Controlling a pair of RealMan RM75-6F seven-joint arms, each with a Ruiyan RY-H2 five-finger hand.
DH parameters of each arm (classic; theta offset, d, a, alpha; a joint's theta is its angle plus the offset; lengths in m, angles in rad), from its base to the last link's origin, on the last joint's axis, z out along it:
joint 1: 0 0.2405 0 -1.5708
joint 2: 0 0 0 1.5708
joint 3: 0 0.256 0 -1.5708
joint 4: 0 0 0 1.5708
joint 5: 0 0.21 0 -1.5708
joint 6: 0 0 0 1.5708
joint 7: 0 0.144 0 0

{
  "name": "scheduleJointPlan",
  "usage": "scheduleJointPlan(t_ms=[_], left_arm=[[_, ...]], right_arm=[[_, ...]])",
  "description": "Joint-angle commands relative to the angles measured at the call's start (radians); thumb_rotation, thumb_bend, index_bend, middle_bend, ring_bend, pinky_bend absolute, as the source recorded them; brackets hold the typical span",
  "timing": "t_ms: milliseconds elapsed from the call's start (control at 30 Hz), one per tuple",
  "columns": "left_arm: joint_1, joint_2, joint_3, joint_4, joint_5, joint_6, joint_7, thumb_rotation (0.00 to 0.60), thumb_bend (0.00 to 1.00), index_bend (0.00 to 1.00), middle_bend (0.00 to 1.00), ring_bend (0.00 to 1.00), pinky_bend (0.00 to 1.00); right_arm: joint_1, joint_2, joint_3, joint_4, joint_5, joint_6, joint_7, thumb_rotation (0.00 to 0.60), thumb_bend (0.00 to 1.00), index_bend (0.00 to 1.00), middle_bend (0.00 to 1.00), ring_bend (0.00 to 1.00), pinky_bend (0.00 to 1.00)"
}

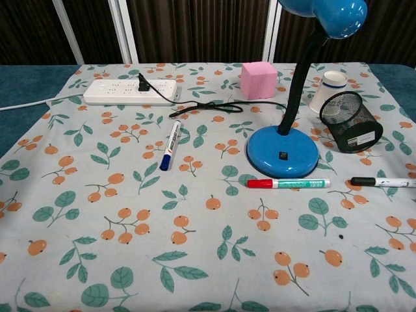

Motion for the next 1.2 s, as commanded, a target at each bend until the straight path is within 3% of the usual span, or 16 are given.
scheduleJointPlan(t_ms=[33, 1033, 1200], left_arm=[[0.0, 0.0, -0.001, 0.0, 0.001, 0.002, -0.001, 0.6, 0.28, 0.04, 0.04, 0.0, 0.08], [0.004, 0.003, -0.005, 0.007, 0.002, 0.007, -0.011, 0.6, 0.28, 0.04, 0.04, 0.0, 0.08], [0.002, 0.0, -0.011, 0.012, -0.015, 0.0, -0.01, 0.6, 0.28, 0.04, 0.04, 0.0, 0.08]], right_arm=[[-0.002, 0.001, 0.002, -0.003, -0.001, 0.0, 0.0, 0.6, 0.31, 0.03, 0.01, 0.04, 0.0], [-0.005, 0.005, 0.0, -0.023, -0.018, -0.049, 0.011, 0.6, 0.31, 0.03, 0.01, 0.04, 0.0], [0.007, 0.028, -0.024, -0.07, -0.03, -0.102, 0.041, 0.6, 0.31, 0.03, 0.06, 0.1, 0.06]])
